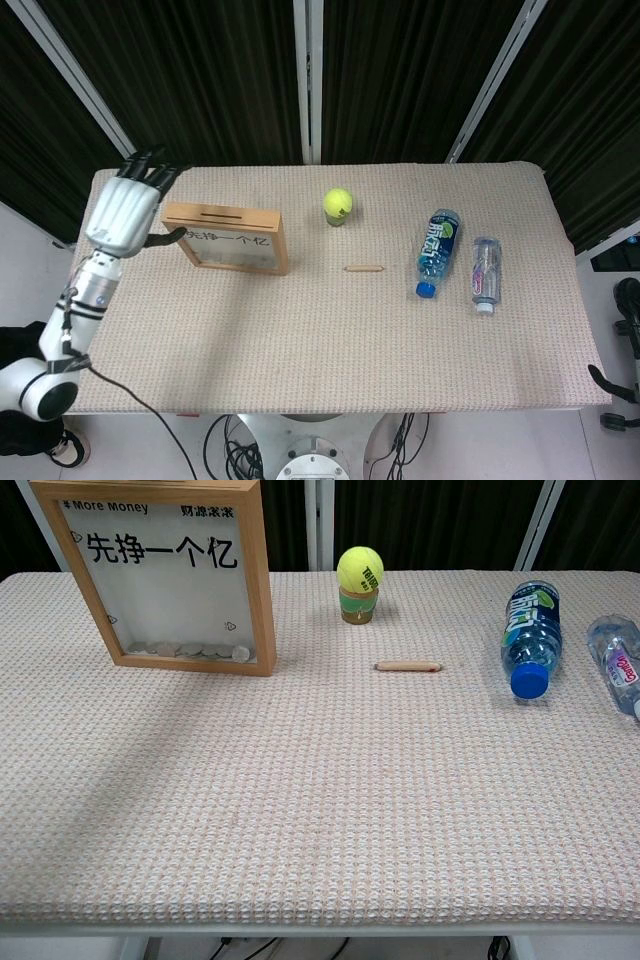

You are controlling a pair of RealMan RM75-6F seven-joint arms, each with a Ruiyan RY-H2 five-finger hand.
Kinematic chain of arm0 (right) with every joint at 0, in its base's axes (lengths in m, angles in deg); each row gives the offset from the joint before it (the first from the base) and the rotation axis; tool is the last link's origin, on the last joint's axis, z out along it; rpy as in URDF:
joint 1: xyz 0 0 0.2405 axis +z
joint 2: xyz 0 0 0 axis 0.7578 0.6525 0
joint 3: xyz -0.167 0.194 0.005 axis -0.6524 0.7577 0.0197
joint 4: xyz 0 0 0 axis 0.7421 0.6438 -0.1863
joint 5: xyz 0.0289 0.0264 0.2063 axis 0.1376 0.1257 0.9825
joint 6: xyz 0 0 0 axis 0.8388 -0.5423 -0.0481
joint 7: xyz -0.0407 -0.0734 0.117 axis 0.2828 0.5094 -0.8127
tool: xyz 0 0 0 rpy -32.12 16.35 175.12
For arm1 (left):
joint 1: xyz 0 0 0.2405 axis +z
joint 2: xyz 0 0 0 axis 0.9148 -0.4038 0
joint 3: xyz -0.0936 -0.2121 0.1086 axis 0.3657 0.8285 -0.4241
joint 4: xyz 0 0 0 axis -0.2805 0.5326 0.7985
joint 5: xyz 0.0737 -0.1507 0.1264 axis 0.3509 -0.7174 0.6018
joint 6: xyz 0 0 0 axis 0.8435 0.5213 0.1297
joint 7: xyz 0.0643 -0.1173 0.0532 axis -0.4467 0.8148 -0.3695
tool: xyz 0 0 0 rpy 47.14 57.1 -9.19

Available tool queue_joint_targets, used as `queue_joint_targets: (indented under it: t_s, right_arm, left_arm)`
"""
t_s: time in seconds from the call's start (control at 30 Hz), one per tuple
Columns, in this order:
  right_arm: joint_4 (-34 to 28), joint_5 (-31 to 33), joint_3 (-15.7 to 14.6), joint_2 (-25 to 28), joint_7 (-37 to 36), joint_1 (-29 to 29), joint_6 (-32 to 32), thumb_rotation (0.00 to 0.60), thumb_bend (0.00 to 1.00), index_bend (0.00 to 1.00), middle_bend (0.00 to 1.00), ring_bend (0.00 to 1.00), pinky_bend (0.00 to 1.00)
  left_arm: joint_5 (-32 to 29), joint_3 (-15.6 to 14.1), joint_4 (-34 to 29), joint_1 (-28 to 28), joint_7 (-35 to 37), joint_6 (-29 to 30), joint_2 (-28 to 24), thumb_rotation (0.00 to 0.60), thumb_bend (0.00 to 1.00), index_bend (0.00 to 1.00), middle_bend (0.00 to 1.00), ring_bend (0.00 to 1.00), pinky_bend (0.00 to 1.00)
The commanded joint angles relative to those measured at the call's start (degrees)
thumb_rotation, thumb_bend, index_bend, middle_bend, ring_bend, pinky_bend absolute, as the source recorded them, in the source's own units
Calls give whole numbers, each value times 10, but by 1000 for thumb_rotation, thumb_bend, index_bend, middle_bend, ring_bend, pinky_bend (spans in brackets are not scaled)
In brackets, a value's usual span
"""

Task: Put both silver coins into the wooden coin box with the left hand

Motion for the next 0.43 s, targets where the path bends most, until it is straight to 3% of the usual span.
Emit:
queue_joint_targets:
  t_s: [0.03, 0.13, 0.23, 0.43]
  right_arm:
    - [12, -14, 3, -12, 1, -3, 24, 600, 154, 0, 0, 0, 0]
    - [21, -25, 4, -24, 26, -9, 52, 600, 150, 0, 0, 0, 0]
    - [15, -35, -1, -30, 55, -15, 68, 600, 146, 0, 0, 0, 0]
    - [0, -64, -16, -35, 97, -20, 84, 600, 143, 0, 0, 0, 0]
  left_arm:
    - [208, -107, 11, 204, 38, 241, -5, 600, 110, 213, 227, 68, 162]
    - [225, -151, 51, 261, 53, 259, 12, 600, 105, 204, 202, 45, 151]
    - [230, -175, 98, 297, 71, 258, 35, 600, 102, 168, 146, 16, 135]
    - [243, -187, 142, 327, 131, 244, 48, 600, 120, 142, 93, 0, 96]
